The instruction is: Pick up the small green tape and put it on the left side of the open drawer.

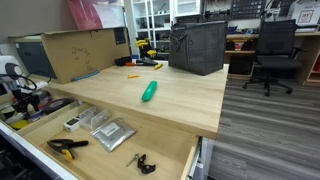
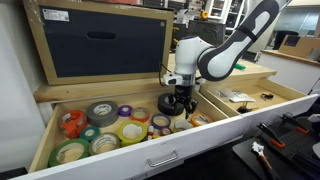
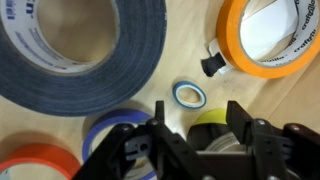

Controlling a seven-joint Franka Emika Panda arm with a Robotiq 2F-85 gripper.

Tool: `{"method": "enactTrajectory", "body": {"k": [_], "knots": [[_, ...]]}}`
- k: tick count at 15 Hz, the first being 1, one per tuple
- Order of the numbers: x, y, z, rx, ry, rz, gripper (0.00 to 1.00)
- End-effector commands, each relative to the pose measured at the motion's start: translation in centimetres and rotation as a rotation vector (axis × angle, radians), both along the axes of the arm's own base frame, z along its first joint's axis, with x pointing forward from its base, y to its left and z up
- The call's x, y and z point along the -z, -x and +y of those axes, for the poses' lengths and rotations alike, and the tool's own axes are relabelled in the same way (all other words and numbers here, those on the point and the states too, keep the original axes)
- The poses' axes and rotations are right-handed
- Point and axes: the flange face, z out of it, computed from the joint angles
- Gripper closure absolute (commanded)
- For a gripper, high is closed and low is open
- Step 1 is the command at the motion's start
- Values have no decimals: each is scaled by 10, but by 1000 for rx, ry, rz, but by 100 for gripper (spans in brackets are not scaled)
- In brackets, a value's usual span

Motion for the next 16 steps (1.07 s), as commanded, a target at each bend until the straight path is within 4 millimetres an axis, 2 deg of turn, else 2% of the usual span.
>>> {"method": "enactTrajectory", "body": {"k": [1,6,12,16], "knots": [[-26,-16,0,13,-16,-9,2],[-66,-28,-19,112,-25,44,0],[-145,-37,-54,301,-53,122,0],[-195,-40,-67,476,-65,112,0]]}}
